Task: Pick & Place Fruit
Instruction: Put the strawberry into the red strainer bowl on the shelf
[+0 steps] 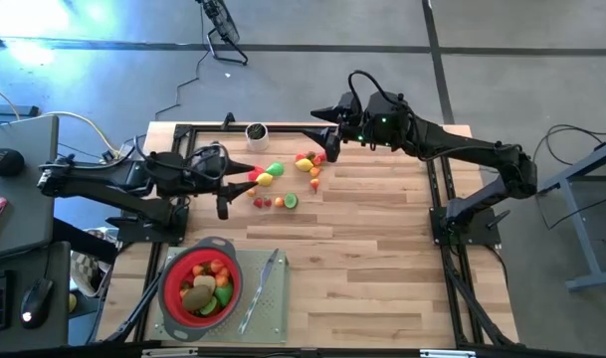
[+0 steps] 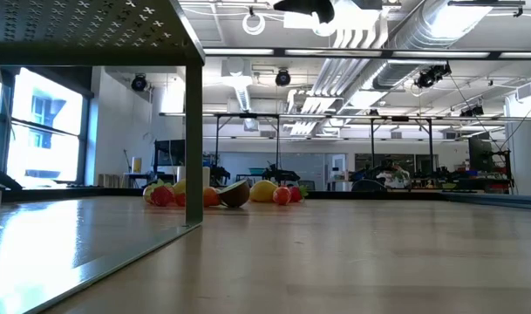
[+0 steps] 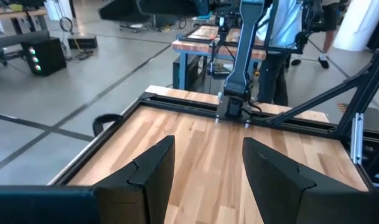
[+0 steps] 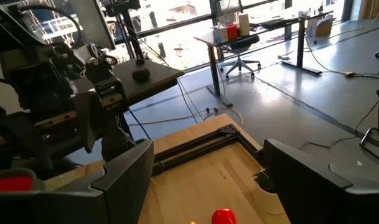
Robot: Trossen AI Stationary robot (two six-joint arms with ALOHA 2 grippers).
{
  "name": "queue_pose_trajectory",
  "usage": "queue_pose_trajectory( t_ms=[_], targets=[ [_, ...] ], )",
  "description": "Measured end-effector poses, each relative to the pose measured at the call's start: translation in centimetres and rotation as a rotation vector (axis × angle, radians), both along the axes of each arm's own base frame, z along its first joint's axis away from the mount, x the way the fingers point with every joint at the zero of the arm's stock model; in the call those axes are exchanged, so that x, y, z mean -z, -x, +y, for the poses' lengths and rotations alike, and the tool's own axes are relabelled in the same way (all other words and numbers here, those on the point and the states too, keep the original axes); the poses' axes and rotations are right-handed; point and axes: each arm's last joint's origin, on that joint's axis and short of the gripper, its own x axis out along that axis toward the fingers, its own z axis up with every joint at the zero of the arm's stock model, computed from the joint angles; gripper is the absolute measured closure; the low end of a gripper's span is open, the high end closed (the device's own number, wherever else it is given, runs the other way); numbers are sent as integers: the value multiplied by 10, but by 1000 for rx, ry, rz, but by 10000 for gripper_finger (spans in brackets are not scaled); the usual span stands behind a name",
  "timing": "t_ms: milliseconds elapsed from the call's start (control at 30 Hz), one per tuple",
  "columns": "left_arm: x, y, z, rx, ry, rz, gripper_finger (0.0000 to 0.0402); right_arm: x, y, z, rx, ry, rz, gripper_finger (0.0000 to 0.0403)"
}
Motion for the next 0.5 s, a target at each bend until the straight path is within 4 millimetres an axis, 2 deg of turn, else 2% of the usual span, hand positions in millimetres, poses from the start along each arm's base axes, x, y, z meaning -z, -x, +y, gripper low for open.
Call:
queue_pose_trajectory(
  t_ms=[333,500],
  targets=[
    [3,-23,-7,52,-26,-19,220,0,0,1,-44,-7,2,109],
    [5,-28,-9,100,-18,-18,220,0,0,1,-43,-9,0,109]
  ],
)
